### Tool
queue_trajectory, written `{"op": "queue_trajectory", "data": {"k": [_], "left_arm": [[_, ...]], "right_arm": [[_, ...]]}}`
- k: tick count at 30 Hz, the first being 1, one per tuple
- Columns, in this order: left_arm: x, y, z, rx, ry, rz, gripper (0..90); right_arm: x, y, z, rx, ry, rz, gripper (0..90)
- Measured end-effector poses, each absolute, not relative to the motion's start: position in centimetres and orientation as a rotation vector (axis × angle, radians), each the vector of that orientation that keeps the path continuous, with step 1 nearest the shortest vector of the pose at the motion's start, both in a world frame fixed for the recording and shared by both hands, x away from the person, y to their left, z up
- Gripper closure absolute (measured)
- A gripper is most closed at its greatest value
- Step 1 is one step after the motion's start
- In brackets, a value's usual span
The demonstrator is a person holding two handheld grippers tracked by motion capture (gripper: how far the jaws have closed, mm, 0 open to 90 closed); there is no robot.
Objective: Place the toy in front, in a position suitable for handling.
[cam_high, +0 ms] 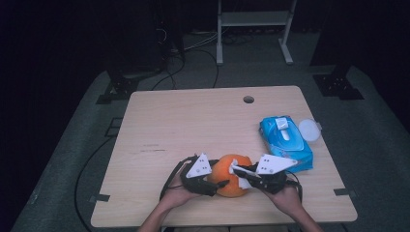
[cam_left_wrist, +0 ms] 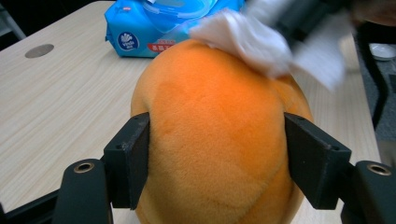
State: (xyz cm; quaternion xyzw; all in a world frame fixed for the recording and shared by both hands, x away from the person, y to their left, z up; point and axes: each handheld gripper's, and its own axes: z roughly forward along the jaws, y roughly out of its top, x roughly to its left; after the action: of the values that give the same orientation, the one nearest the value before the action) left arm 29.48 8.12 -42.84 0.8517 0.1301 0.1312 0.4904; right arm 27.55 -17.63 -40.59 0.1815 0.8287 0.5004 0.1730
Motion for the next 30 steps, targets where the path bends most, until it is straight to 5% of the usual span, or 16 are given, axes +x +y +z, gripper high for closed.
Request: {"op": "queue_trajectory", "data": {"k": [8,10,12,15,18,25,30], "left_arm": [[31.6,8.7,-43.4,2.032,0.536,0.111,1.8],[32.2,8.6,-44.2,2.022,0.573,0.007,3.4],[32.1,8.6,-44.2,2.007,0.565,0.031,15.1],[31.4,8.4,-43.4,2.014,0.493,0.141,29.7],[30.1,8.0,-42.2,2.010,0.373,0.364,33.3],[29.4,7.3,-42.6,2.061,0.280,0.398,30.3],[30.7,7.8,-42.8,2.030,0.429,0.273,7.8]], "right_arm": [[28.3,-19.8,-41.8,0.625,2.367,1.386,82.6],[28.3,-19.7,-41.8,0.617,2.368,1.385,82.6],[28.2,-19.4,-41.8,0.610,2.368,1.382,82.5],[28.2,-19.2,-41.6,0.612,2.358,1.389,82.6],[27.9,-18.8,-40.8,0.588,2.325,1.424,82.5],[27.1,-17.1,-39.9,0.484,2.315,1.429,82.6],[27.9,-18.4,-41.0,0.560,2.337,1.402,82.6]]}}
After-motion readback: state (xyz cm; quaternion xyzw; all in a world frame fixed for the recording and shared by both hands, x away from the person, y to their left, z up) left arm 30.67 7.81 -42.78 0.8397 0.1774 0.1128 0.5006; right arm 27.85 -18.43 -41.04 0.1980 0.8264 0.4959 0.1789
